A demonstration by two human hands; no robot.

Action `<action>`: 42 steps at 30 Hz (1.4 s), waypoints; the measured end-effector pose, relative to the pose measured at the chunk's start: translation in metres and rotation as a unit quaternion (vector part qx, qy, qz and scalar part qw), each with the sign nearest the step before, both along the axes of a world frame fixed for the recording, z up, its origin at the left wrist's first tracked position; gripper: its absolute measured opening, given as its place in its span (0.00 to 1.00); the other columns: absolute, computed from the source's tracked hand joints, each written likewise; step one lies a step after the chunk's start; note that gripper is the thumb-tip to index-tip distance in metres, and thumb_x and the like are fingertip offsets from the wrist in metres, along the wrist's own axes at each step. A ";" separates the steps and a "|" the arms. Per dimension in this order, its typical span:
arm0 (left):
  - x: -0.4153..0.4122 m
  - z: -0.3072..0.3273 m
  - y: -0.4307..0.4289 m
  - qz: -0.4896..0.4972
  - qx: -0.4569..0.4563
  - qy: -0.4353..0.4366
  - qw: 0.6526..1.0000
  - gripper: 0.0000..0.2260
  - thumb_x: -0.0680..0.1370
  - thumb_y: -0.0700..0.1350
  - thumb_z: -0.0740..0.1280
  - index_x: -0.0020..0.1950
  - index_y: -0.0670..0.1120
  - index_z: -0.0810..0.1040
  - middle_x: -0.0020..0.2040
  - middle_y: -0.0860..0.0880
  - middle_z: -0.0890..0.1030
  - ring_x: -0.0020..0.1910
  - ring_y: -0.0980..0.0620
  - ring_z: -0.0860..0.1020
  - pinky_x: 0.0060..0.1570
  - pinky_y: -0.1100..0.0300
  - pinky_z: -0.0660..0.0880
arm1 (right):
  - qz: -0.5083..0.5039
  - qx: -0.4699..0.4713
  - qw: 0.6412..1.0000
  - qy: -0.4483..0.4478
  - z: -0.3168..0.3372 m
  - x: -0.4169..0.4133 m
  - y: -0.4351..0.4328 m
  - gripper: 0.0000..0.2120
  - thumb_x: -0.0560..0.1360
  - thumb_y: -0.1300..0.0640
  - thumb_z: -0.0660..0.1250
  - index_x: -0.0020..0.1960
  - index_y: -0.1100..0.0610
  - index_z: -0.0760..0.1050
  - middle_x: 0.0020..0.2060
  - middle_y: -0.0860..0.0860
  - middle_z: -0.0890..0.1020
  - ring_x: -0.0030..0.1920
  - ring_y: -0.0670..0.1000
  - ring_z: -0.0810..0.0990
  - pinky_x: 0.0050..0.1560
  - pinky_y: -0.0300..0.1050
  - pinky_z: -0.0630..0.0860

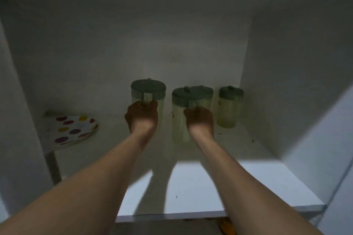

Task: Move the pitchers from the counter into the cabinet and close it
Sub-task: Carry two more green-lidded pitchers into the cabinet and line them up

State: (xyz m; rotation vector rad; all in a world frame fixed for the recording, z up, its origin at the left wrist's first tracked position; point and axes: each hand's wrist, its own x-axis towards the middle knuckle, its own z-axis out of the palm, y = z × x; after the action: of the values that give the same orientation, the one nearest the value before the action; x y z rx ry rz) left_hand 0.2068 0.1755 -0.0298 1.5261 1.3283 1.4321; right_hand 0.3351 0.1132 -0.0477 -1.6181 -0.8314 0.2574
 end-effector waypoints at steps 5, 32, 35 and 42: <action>0.038 -0.024 0.054 0.014 0.014 -0.008 1.000 0.13 0.76 0.50 0.69 0.47 0.40 0.82 0.44 0.42 0.82 0.46 0.41 0.81 0.46 0.53 0.77 | 0.020 0.028 0.999 0.039 -0.028 0.032 0.055 0.15 0.75 0.60 0.67 0.33 0.55 0.66 0.28 0.50 0.71 0.30 0.50 0.69 0.34 0.43 0.66; 0.091 -0.053 0.175 0.041 -0.040 0.012 0.998 0.12 0.77 0.50 0.67 0.49 0.40 0.80 0.42 0.44 0.79 0.42 0.44 0.78 0.46 0.54 0.75 | 0.066 -0.023 0.997 0.039 -0.042 0.076 0.189 0.07 0.76 0.55 0.68 0.48 0.60 0.76 0.40 0.55 0.81 0.41 0.55 0.81 0.36 0.42 0.73; 0.088 -0.054 0.176 0.043 -0.059 0.057 0.996 0.17 0.75 0.51 0.69 0.55 0.39 0.79 0.47 0.43 0.80 0.44 0.43 0.78 0.47 0.54 0.76 | 0.071 -0.062 0.996 0.002 -0.035 0.076 0.181 0.15 0.77 0.49 0.70 0.55 0.59 0.75 0.44 0.51 0.78 0.45 0.52 0.78 0.40 0.41 0.70; 0.073 -0.054 0.163 0.059 -0.080 0.126 0.987 0.30 0.70 0.53 0.75 0.64 0.42 0.67 0.61 0.39 0.75 0.60 0.37 0.74 0.56 0.46 0.73 | 0.052 -0.173 0.977 -0.114 -0.021 0.064 0.152 0.31 0.77 0.44 0.70 0.71 0.62 0.65 0.63 0.57 0.77 0.62 0.57 0.78 0.57 0.48 0.75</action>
State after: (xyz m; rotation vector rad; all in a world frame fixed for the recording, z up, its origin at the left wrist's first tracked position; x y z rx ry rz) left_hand 0.2794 0.3382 -0.0840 1.5828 1.6675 1.1964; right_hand 0.3988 0.2648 -0.0689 -1.9568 -1.0951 0.3072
